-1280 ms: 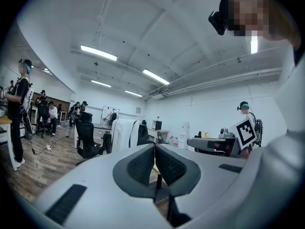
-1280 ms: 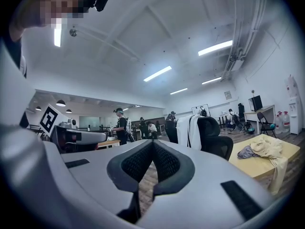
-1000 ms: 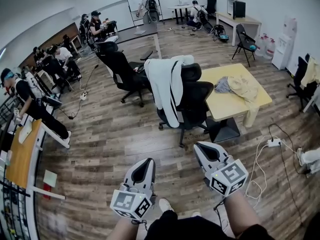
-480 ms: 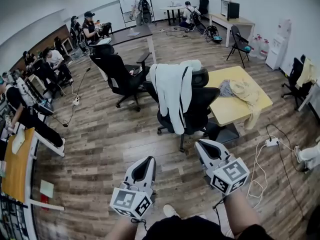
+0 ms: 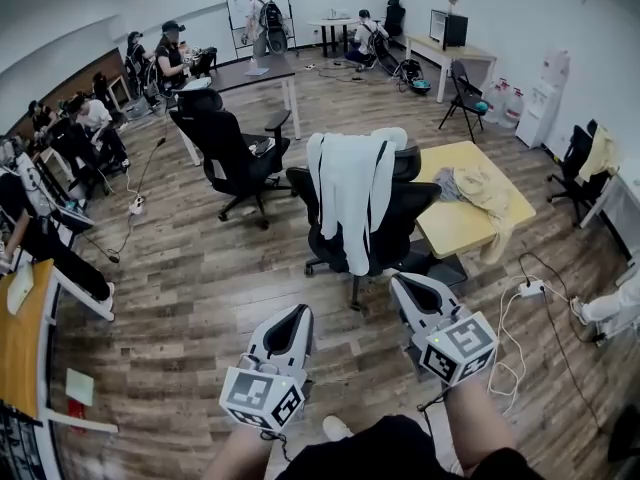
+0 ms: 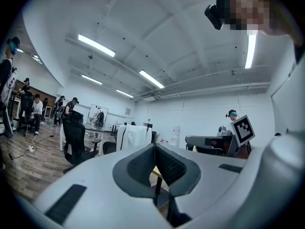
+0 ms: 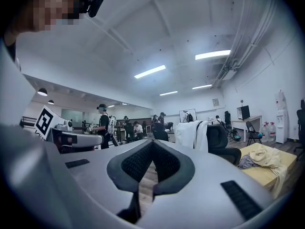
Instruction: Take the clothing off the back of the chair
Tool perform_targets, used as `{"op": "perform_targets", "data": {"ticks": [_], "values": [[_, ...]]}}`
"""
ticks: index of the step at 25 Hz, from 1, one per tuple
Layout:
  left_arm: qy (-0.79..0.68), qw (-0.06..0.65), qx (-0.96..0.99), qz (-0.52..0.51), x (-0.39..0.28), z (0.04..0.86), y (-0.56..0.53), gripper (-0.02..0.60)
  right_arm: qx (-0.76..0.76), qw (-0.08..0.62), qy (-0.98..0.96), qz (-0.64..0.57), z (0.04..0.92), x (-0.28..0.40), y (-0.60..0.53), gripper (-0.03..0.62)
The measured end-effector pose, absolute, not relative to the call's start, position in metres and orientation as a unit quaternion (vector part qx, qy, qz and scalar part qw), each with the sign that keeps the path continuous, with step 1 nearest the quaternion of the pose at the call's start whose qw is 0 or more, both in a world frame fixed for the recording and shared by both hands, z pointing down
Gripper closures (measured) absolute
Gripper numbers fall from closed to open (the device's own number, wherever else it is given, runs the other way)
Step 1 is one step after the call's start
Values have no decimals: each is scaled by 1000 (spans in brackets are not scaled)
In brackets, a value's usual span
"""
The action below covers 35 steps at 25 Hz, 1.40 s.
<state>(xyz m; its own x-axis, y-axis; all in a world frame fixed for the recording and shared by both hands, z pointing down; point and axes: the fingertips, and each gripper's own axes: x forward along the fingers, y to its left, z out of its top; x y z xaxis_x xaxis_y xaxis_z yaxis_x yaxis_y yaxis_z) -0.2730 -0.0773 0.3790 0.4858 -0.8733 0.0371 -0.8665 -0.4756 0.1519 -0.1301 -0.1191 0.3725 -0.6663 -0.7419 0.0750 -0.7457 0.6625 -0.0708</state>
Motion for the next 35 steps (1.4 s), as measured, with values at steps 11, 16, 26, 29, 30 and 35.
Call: {"op": "perform_targets", "data": {"ticks": [11,16,26,29,30,35], "values": [[-499,74,863,-18,-270,380,-100,561,421,14,-906,46,372,-121,-138,580],[-501,73,862,-15,-261,375,-123,561,423,11,-905,50,368,-109,-162,580],[-521,69,851,-14,-214,371,-196,492,403,8,-914,56,368,-66,-236,580],[-528,70,846,-11,-202,371,-225,468,394,8,-917,59,371,-55,-264,580],[-530,69,845,-10,-199,371,-234,454,392,8,-918,60,372,-52,-273,580],[-542,59,838,3,-181,370,-280,363,384,1,-921,66,375,-32,-317,580]]}}
